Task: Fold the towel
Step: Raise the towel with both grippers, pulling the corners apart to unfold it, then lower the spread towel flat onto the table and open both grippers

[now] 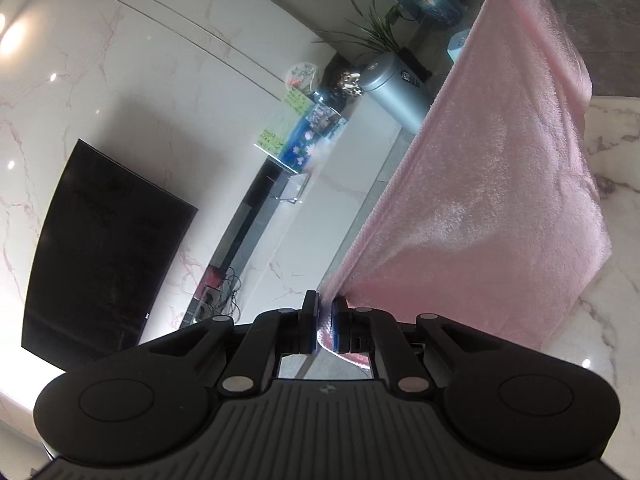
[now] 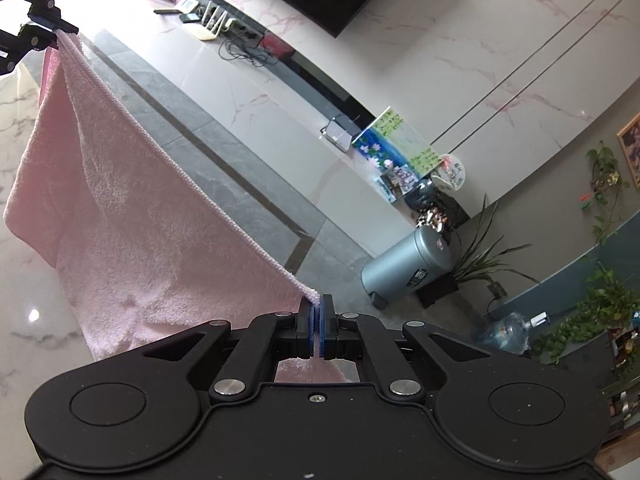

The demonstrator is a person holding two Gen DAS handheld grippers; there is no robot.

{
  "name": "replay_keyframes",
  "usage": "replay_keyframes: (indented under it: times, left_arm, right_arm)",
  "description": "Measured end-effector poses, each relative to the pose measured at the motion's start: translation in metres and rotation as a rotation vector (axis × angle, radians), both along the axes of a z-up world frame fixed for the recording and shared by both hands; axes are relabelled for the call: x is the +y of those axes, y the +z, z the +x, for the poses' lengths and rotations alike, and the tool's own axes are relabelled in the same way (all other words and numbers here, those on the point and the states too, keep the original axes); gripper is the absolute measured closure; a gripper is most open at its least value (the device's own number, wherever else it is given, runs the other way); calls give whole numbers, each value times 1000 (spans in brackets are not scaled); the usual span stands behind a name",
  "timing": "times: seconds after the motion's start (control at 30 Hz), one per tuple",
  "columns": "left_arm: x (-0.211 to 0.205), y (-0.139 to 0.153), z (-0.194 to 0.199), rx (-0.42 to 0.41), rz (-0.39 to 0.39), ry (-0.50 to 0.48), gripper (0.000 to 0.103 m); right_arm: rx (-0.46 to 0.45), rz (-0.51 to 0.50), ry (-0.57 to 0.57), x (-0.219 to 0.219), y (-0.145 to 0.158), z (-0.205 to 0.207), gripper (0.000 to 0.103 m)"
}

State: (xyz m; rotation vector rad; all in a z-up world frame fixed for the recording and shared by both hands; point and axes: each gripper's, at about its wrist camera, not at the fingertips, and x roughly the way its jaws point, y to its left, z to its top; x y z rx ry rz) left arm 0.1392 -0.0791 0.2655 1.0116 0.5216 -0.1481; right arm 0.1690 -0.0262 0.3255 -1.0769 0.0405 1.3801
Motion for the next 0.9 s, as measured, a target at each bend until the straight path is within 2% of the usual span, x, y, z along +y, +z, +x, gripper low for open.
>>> replay_keyframes:
  times: [0.1,0.2,0.43,0.5,0.67,0.9]
  left_arm:
    - [-7,2,4,-16,-5,-8,96]
    - [-14,-9,-1,-12,-21,-24,96]
    - [-40,-72,-33,125,-49,-111,96]
    - [-47,-98,-44,184,-69,-130,96]
    - [-54,-137,-69,297,-113,-163,96]
    - [-63,-183,-113,415,-144,-207,96]
  right_arm:
    - [-6,21,-14,7,3,9,103]
    - [-8,9,-30,7,-8,19,103]
    - [-2,-138,-65,-18,-85,50,103]
    - [6,-184,-77,-29,-109,59,103]
    - [47,-311,-79,-65,-167,73,103]
    - [99,-443,-66,-110,-220,76,103]
